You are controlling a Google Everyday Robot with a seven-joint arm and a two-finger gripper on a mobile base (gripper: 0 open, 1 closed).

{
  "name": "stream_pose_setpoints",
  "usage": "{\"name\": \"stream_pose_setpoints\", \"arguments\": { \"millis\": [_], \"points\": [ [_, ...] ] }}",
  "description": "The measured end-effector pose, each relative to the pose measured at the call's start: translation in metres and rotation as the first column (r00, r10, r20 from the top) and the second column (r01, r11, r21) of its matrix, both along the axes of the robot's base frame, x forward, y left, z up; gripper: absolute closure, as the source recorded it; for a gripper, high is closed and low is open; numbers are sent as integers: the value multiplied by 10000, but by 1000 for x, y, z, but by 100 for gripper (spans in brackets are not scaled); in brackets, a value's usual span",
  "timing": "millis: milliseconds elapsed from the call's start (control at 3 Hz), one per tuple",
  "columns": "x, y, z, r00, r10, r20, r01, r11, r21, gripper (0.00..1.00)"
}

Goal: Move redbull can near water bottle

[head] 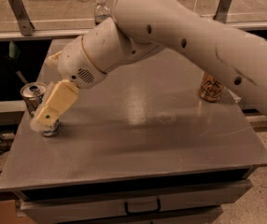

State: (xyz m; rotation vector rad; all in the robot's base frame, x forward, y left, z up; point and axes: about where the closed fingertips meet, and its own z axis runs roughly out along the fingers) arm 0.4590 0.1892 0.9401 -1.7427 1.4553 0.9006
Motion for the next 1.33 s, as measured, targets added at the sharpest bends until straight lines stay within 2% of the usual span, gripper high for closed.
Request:
{"name": "stream_pose_setpoints", "arguments": {
  "millis": [333, 667, 1000, 1333],
  "points": [
    [-4, 28, -14, 9978, 214, -627, -161, 9963, 838, 0],
    [-5, 39, -25, 9943, 140, -1061, 12, 9899, 1414, 17],
    [-1, 35, -32, 9914, -177, -1296, 402, 9841, 1729, 41],
    [9, 18, -25, 9889, -759, -1274, 1007, 9743, 2012, 64]
  ]
}}
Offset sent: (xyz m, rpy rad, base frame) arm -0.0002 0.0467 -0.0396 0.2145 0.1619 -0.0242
